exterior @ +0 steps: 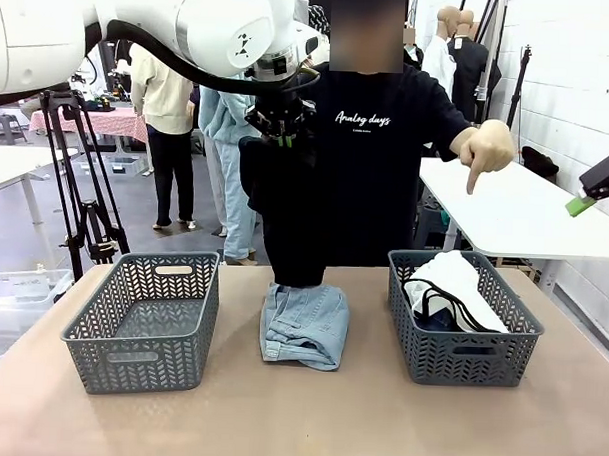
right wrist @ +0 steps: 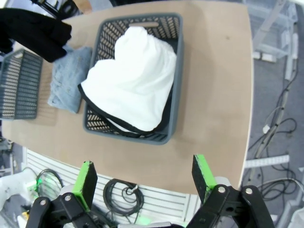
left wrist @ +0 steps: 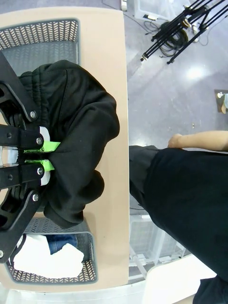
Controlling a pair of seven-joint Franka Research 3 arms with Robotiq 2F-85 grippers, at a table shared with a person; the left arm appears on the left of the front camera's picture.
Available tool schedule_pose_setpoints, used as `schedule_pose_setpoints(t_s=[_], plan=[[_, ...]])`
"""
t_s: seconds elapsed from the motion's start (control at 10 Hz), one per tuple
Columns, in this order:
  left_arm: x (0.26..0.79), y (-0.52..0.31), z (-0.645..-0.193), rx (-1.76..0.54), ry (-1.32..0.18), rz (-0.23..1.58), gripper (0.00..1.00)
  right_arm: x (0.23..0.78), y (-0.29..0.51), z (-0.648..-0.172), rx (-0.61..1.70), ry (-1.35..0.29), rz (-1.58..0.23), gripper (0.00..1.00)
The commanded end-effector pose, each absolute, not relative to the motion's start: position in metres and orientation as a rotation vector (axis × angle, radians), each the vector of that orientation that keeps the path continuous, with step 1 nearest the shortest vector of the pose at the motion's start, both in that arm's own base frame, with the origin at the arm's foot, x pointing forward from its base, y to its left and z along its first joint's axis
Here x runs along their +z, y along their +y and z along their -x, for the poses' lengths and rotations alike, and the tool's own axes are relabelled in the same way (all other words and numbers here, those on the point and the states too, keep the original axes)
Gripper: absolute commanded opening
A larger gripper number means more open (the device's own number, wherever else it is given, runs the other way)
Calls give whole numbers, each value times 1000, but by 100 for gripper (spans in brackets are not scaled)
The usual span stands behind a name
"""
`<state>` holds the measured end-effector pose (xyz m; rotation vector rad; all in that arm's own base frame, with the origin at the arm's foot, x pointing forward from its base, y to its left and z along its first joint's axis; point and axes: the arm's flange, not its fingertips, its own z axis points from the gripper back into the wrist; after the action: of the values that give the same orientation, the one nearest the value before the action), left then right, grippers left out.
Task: Sort the tops and bottoms.
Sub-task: Sort the clothes according to human instructions.
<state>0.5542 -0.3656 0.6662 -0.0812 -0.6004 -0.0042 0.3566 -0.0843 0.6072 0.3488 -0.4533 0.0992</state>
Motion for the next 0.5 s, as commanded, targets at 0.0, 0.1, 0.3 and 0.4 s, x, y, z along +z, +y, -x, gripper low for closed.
schedule_pose_setpoints(t_s=[0.0,0.1,0.3,0.4], plan=[[672,-364,-553,-2,-608,79,0,618,-104,-349,113,-467,-348,100],[666,-366,-554,-4,-600,81,0,617,-107,-350,89,-459,-368,100],[692,-404,-550,-47,-560,248,0,615,-95,-352,94,-471,-349,100],[714,-427,-545,-99,-575,339,0,615,-95,-352,94,-471,-349,100]])
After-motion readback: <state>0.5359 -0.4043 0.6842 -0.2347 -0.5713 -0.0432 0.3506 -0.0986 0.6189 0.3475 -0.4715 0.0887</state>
